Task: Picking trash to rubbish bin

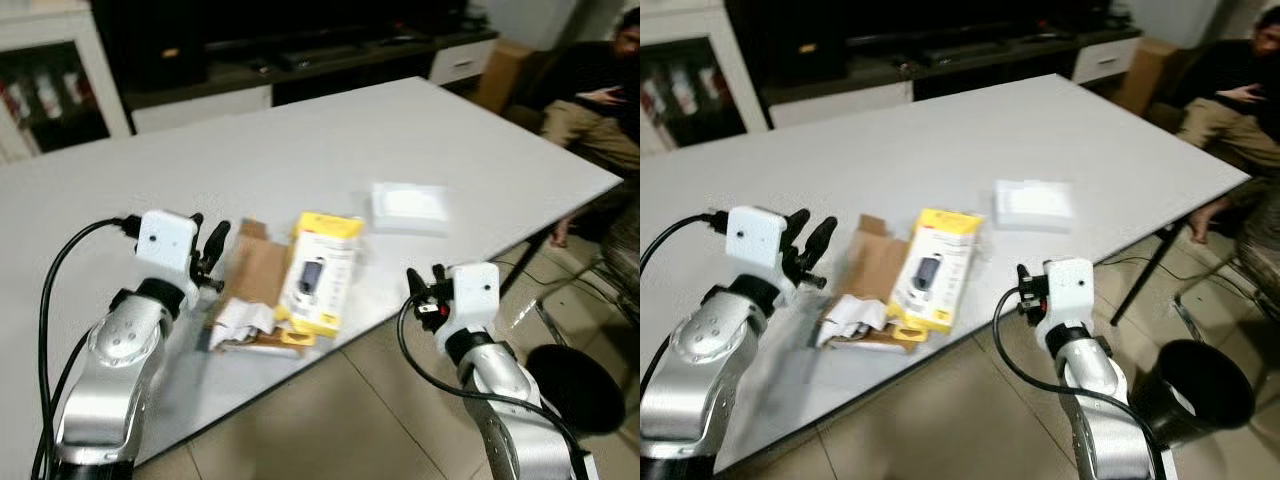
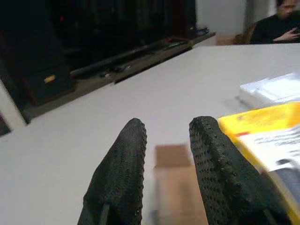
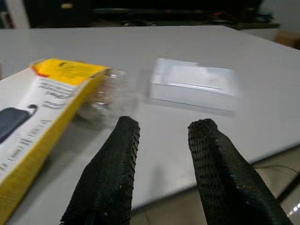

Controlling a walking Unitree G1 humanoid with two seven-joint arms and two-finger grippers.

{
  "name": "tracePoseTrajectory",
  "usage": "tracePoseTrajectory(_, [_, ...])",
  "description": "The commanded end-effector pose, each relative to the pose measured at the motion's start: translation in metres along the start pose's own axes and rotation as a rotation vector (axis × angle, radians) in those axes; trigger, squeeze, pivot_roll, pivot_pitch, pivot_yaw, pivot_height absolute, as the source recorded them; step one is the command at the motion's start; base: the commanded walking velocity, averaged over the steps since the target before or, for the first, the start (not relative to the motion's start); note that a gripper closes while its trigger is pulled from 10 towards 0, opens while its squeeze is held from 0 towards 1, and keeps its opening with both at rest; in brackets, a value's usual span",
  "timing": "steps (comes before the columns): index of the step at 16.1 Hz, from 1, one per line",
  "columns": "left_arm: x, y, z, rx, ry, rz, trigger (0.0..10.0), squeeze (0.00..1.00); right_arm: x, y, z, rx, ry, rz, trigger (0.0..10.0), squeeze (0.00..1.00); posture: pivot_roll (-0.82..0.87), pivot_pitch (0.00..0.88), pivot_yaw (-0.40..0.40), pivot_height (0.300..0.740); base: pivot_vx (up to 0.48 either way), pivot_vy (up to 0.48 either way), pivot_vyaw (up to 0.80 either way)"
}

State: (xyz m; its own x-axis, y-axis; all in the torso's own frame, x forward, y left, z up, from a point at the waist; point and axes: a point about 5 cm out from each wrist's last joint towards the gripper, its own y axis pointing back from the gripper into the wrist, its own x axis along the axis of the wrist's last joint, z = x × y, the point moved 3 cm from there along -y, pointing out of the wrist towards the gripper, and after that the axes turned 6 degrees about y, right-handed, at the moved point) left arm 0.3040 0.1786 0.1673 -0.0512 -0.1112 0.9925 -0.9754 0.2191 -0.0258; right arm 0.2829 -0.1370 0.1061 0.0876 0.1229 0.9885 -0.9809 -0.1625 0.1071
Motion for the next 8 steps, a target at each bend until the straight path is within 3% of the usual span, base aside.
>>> tracePoseTrajectory(1, [-0.0016,-0.0045,0.0052,-0.032,-0.001,-0.007,10.0,0.0,0.0019,0.0023,0.0035,-0.022,-0.01,0.01,10.0,0.0,0.06,0.022,-0.018,0.74,0.0,0.0,-0.56])
tracePoseTrajectory(3, [-0.0025,-0.0063,0.0063,-0.039,0.0,-0.007,10.0,0.0,0.0018,0.0028,0.0031,-0.022,-0.016,0.009,10.0,0.0,0.06,0.022,-0.018,0.74,0.0,0.382,-0.73])
tracePoseTrajectory(8, [-0.0057,-0.0014,0.0042,-0.024,0.005,-0.013,10.0,0.0,0.0044,0.0001,-0.0029,0.037,0.02,0.007,10.0,0.0,0.07,0.032,-0.037,0.74,0.0,0.43,0.0])
